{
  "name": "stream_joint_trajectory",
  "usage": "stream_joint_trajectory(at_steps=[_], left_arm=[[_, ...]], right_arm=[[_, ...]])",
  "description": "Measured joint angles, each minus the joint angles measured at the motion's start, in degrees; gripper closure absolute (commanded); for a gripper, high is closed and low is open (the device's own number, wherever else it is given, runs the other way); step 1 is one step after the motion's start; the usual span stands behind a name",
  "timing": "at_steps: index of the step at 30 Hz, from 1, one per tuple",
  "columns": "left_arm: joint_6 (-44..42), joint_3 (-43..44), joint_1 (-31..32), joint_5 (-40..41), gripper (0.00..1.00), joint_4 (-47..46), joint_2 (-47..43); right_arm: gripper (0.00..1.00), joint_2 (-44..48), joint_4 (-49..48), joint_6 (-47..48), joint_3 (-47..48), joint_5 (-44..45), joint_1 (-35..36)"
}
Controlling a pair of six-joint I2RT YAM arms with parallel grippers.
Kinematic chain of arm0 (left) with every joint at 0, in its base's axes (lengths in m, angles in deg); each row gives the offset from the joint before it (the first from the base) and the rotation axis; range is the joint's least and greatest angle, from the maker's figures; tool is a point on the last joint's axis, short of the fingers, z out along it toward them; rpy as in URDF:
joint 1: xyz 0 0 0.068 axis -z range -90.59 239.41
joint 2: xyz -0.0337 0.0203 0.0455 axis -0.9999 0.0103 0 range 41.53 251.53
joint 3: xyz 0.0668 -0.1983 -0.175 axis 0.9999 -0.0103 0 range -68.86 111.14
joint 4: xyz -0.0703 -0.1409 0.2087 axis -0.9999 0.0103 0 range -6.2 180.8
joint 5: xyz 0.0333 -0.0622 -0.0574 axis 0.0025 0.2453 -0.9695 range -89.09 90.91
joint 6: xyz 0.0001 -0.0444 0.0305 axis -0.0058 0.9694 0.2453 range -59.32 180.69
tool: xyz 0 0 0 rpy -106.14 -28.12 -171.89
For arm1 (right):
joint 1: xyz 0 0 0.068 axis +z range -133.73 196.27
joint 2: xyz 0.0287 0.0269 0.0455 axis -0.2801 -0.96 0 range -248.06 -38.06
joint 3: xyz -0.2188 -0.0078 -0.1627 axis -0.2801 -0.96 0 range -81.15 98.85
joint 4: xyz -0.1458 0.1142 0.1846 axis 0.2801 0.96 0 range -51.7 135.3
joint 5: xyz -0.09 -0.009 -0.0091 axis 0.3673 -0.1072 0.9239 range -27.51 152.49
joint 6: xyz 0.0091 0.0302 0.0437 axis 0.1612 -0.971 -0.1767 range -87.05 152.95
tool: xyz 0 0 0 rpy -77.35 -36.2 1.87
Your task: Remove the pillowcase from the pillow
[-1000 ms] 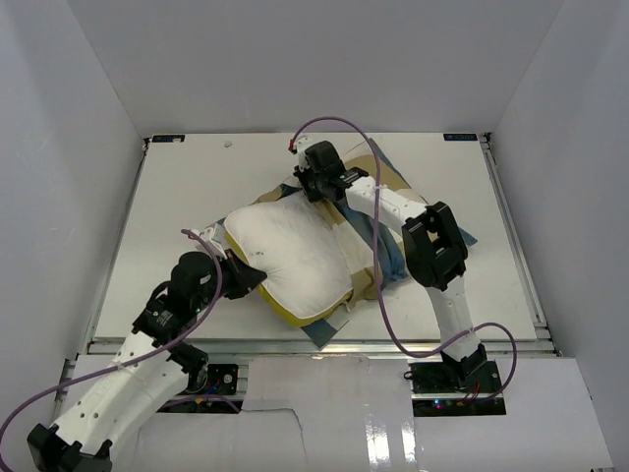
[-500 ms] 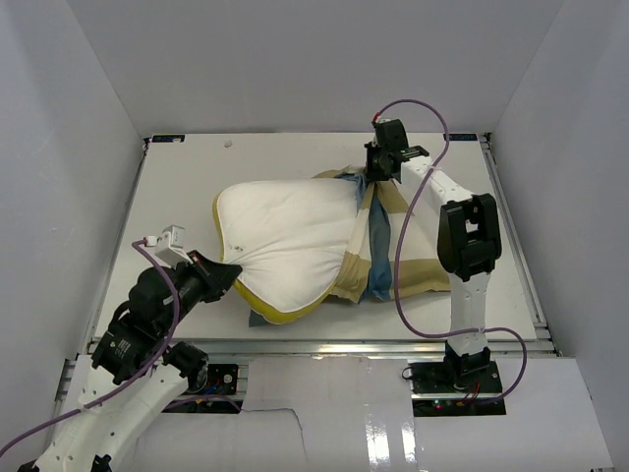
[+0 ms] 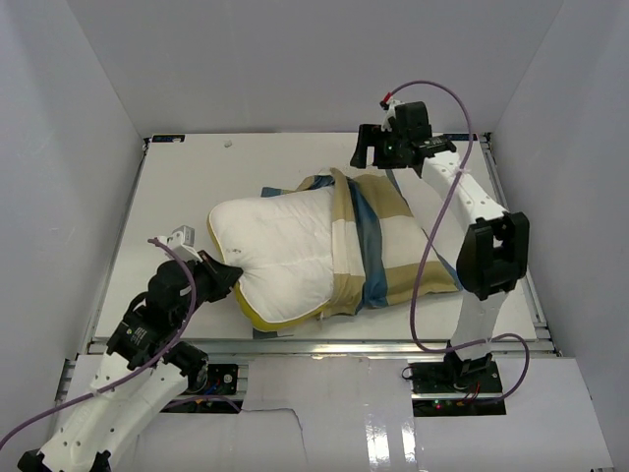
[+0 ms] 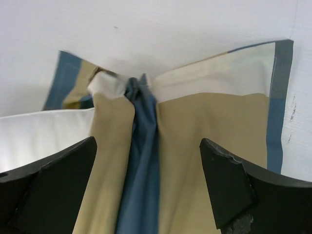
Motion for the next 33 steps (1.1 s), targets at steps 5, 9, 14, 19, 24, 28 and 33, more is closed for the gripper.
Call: stream_joint_trajectory(at_steps=[5,9,14,19,24,28,33], left_arm=[[0.09,-3.08,-0.02,-0.48,1.0,-2.16,1.22],[0.46,-4.5,-0.02,-1.16,1.0,-3.21,1.51],[1.09,-5.29,-0.04,-2.16,1.0,-5.92,1.86],[1.03,-5.09,-0.02,-2.73,1.0,-8.24,6.29],[0.76,-4.31,-0.02,-2.82,1.0,-8.85,11.58],[-0.28,1.51,0.0,-2.4,1.0,-6.51,14.91],[-2.95,19.58,0.04,-1.81,1.0,-2.23,23.15]], right_arm=[[0.09,14.78,-1.22,-0.76,-6.6,0.22,3.23],[0.14,28.52,-3.32,-1.01,-19.85,2.82,9.86],[0.22,43.12,-10.54,-3.23,-47.01,7.54,21.73],[0.31,46.86,-12.07,-6.54,-61.94,15.28,28.65],[0.66,47.41,-13.9,-9.16,-63.39,22.97,31.36],[0.92,49.57,-14.16,-10.75,-63.39,28.63,30.86],[0.92,52.59,-13.05,-11.23,-63.34,31.69,20.22]])
